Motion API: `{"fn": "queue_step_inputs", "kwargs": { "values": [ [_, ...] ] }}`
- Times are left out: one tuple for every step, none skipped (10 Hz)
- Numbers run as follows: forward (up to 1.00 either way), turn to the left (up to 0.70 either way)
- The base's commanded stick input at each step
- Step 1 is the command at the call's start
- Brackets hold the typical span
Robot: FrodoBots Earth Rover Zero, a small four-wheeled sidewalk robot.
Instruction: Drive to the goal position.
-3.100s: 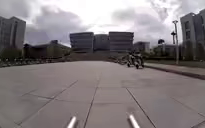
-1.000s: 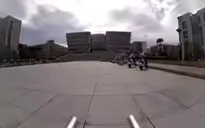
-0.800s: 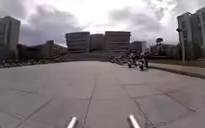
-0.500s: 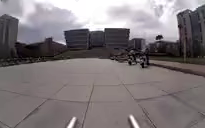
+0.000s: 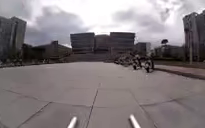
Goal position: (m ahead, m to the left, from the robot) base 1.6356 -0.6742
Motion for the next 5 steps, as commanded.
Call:
{"fn": "queue_step_inputs", "kwargs": {
  "values": [
    [0.7,0.39],
    [0.7,0.39],
    [0.7,0.3],
    [0.7,0.19],
    [0.7,0.07]
  ]
}}
